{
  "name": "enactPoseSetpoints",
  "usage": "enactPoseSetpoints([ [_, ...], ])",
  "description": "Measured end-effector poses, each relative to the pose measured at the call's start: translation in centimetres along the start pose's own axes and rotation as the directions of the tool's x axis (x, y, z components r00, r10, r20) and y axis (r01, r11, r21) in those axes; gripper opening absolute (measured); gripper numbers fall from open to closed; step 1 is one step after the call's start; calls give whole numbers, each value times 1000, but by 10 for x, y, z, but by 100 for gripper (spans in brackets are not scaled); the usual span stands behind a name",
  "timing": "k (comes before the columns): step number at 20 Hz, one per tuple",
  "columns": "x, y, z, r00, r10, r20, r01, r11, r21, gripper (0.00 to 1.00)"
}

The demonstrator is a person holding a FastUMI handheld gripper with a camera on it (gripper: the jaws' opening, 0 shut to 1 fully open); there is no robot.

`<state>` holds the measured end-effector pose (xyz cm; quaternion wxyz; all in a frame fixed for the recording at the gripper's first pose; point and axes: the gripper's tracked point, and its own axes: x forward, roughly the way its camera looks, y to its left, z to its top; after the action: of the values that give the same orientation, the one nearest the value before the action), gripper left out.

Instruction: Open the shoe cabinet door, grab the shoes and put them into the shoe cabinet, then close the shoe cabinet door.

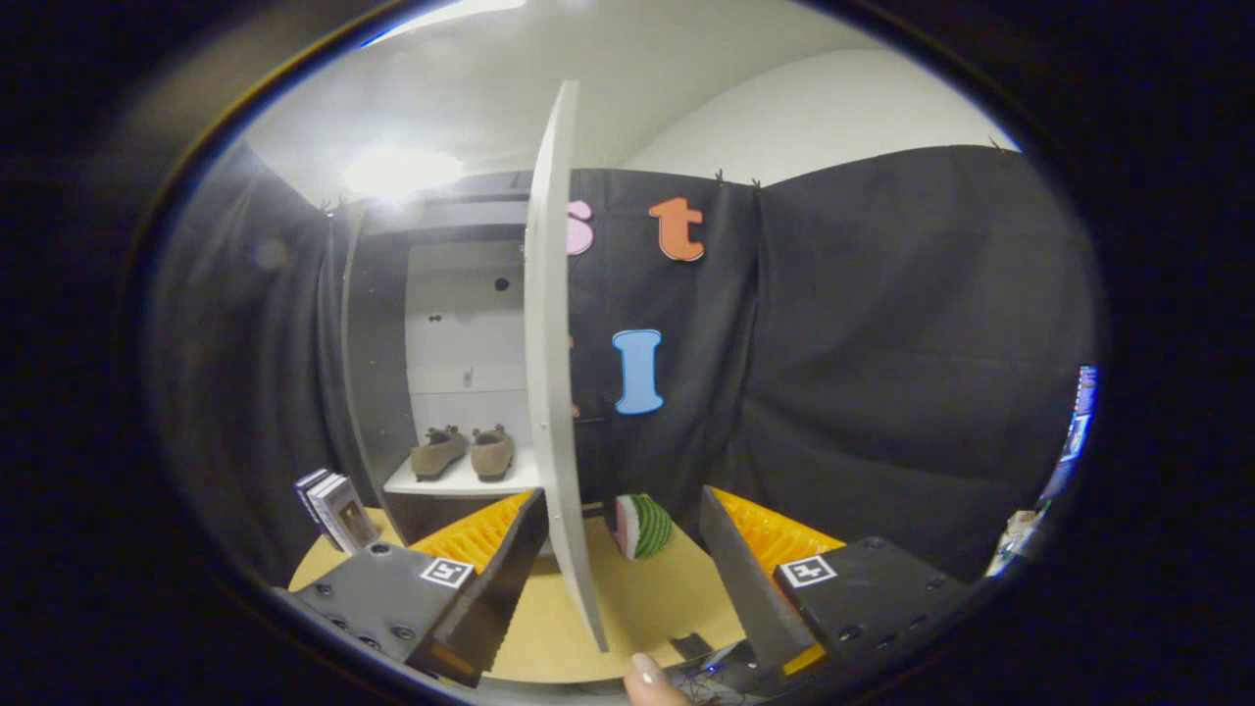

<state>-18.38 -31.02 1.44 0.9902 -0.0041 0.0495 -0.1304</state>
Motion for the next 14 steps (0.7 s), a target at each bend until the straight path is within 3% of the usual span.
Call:
enactPoseSetpoints([
  [8,80,-1,-5,967,250,-53,-250,968,3,97],
  [14,115,10,-9,934,350,-74,-348,937,29,96],
])
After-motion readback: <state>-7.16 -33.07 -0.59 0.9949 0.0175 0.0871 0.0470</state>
